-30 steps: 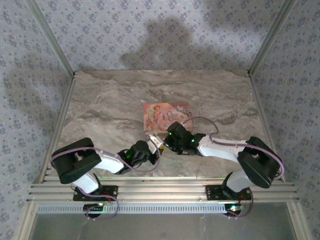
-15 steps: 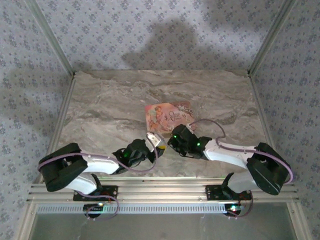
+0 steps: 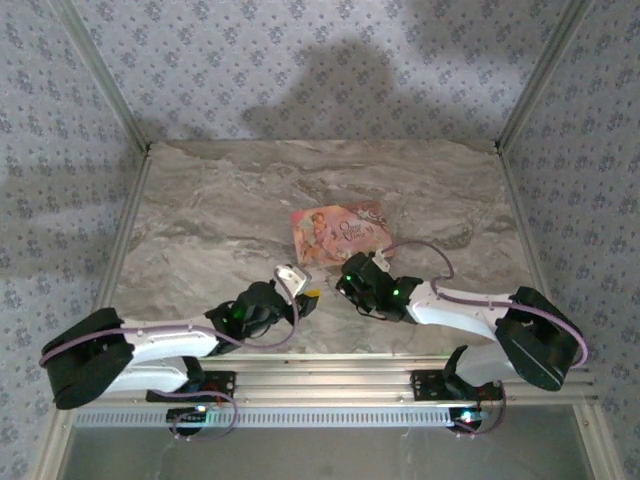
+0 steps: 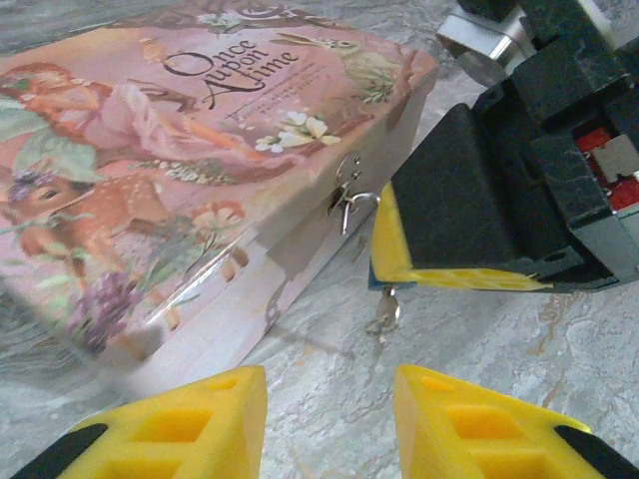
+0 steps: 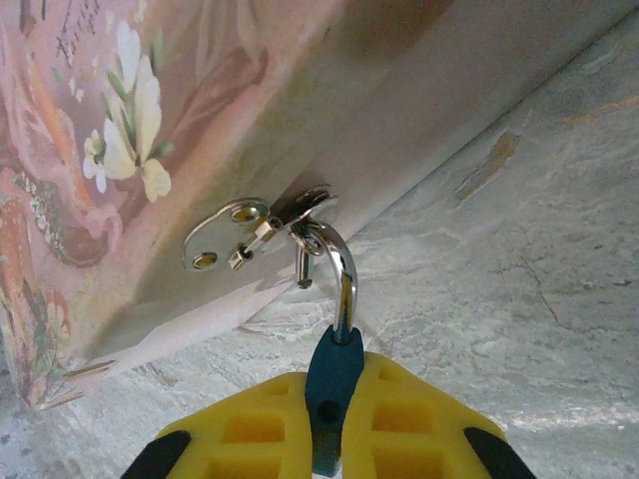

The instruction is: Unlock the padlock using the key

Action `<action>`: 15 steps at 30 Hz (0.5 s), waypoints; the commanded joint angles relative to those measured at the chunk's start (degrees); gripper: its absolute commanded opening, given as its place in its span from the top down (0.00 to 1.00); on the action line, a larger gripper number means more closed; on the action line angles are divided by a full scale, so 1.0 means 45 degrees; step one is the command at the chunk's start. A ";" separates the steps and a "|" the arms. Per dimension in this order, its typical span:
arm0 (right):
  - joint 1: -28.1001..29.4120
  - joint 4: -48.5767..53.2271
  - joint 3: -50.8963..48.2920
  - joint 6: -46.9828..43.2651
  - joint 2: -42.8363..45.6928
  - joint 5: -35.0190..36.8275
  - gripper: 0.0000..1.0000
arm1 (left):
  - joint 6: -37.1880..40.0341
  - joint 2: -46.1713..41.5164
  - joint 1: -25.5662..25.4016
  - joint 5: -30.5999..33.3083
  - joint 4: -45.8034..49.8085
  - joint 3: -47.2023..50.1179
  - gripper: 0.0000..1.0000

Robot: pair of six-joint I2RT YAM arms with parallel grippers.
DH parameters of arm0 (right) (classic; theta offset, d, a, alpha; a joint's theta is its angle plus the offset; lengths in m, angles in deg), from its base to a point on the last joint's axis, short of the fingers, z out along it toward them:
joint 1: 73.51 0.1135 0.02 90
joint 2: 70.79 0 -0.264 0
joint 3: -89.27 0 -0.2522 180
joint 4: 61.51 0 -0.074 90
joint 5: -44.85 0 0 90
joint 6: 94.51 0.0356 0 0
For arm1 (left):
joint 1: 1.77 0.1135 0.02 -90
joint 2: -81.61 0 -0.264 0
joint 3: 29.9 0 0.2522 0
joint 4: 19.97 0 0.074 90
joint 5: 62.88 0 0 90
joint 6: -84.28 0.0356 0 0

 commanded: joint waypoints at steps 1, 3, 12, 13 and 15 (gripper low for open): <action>0.0290 -0.0198 0.0644 -0.0062 0.0381 0.1294 1.00 | -0.0201 -0.0783 0.0047 0.0453 0.0812 0.0239 0.62; 0.0435 -0.0208 0.0849 -0.0260 0.0278 0.1488 1.00 | -0.0262 -0.1178 0.0069 0.0546 0.1032 0.0375 0.62; 0.0607 -0.0145 0.1212 -0.1142 -0.0585 0.0809 1.00 | -0.0595 -0.1990 0.0260 0.0569 0.1984 0.0625 0.61; 0.0574 -0.0349 0.1102 -0.1133 -0.0685 0.0526 1.00 | -0.0685 -0.1978 0.0329 0.0494 0.2097 0.0600 0.61; 0.0486 -0.0764 0.0819 -0.1079 -0.0914 -0.0077 1.00 | -0.0957 -0.1961 0.0577 0.0236 0.2241 0.0554 0.61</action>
